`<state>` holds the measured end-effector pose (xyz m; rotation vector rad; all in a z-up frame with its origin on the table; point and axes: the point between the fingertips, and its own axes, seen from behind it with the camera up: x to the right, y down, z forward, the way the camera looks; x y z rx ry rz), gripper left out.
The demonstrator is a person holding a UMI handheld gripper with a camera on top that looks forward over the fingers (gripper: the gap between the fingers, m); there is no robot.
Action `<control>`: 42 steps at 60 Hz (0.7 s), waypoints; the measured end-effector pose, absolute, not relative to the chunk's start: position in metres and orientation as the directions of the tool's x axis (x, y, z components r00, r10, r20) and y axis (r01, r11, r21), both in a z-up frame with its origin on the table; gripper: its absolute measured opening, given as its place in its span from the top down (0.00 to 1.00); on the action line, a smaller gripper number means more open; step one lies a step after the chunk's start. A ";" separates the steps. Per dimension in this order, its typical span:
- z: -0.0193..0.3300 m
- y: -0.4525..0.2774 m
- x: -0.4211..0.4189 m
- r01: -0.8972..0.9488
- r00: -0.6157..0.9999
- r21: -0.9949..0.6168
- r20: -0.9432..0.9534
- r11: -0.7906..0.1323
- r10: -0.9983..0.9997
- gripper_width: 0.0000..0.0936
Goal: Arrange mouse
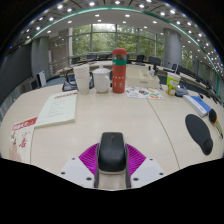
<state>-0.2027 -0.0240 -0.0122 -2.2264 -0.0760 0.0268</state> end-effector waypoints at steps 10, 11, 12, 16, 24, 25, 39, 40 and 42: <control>0.002 -0.025 -0.205 0.070 0.995 -0.796 0.012 -0.601 0.099 0.66; 0.008 -0.024 -0.206 0.065 0.995 -0.802 0.007 -0.594 0.099 0.66; 0.015 -0.023 -0.205 0.061 0.995 -0.807 0.004 -0.587 0.098 0.66; 0.050 -0.017 -0.203 0.044 0.995 -0.834 -0.014 -0.550 0.101 0.66; 0.142 -0.003 -0.164 -0.007 0.994 -0.894 -0.056 -0.448 0.096 0.66; 0.152 -0.001 -0.155 -0.010 0.994 -0.900 -0.056 -0.436 0.094 0.66; 0.194 0.017 0.037 0.001 1.000 -0.924 0.006 -0.383 -0.012 0.66; 0.192 0.021 0.048 0.009 1.000 -0.920 0.016 -0.391 -0.014 0.66; 0.182 0.024 0.071 0.026 0.999 -0.917 0.033 -0.399 -0.011 0.66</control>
